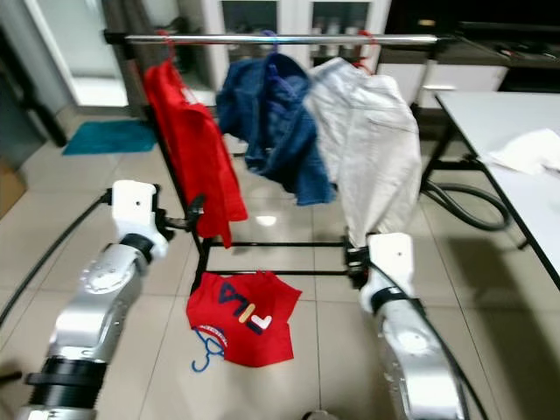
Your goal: Hang hanger
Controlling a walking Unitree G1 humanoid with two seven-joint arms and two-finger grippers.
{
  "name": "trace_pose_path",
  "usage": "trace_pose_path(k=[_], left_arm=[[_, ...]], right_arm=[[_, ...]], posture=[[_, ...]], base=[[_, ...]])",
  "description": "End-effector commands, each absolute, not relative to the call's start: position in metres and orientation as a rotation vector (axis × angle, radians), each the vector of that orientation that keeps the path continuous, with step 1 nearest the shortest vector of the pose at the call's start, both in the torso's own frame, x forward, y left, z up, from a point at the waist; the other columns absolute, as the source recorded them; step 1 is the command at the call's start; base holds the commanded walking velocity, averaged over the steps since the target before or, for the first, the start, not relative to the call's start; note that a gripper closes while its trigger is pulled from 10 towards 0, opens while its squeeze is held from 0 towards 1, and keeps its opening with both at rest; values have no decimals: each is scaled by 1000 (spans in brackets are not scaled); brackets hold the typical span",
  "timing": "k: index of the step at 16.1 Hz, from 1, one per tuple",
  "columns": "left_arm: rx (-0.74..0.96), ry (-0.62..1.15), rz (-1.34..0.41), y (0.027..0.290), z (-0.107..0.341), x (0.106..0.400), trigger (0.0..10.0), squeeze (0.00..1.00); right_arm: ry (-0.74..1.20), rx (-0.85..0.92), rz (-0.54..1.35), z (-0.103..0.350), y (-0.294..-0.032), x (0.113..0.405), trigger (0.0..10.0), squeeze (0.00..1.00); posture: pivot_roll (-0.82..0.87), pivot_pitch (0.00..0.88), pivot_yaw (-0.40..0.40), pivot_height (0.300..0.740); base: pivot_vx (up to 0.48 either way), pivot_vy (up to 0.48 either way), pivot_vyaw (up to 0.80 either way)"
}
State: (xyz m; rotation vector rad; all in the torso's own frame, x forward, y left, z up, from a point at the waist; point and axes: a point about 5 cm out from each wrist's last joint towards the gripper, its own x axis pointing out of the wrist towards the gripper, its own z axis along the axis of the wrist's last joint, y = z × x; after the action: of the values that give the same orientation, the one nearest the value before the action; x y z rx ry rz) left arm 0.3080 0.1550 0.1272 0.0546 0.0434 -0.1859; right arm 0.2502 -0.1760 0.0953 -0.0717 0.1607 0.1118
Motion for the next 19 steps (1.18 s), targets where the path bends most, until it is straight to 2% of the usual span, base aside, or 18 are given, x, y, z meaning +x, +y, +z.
trace_pose_path(k=[1,2,7,11,14,19], left_arm=[[78,21,-196,151,131,306,10000,1000],[94,25,-210,150,130,305,10000,1000],[77,13,-256,141,133,306,10000,1000],[80,22,-270,144,128,301,10000,1000],[88,13,-277,142,129,300,10000,1000],[86,10,-283,141,130,300,10000,1000]], right_arm=[[156,-78,107,97,-178,253,10000,1000],[160,-52,93,98,-180,254,10000,1000],[155,-76,75,99,-183,255,10000,1000],[113,-91,87,104,-181,256,10000,1000],[54,-71,93,115,-180,261,10000,1000],[32,-98,90,118,-180,263,10000,1000]], posture=[[-40,0,50,740],[-40,0,50,740],[-45,0,57,740],[-38,0,46,740],[-37,0,39,740],[-38,0,40,740]], base=[[0,-480,0],[0,-480,0],[58,0,0],[420,0,0],[453,0,-800],[464,0,0]])
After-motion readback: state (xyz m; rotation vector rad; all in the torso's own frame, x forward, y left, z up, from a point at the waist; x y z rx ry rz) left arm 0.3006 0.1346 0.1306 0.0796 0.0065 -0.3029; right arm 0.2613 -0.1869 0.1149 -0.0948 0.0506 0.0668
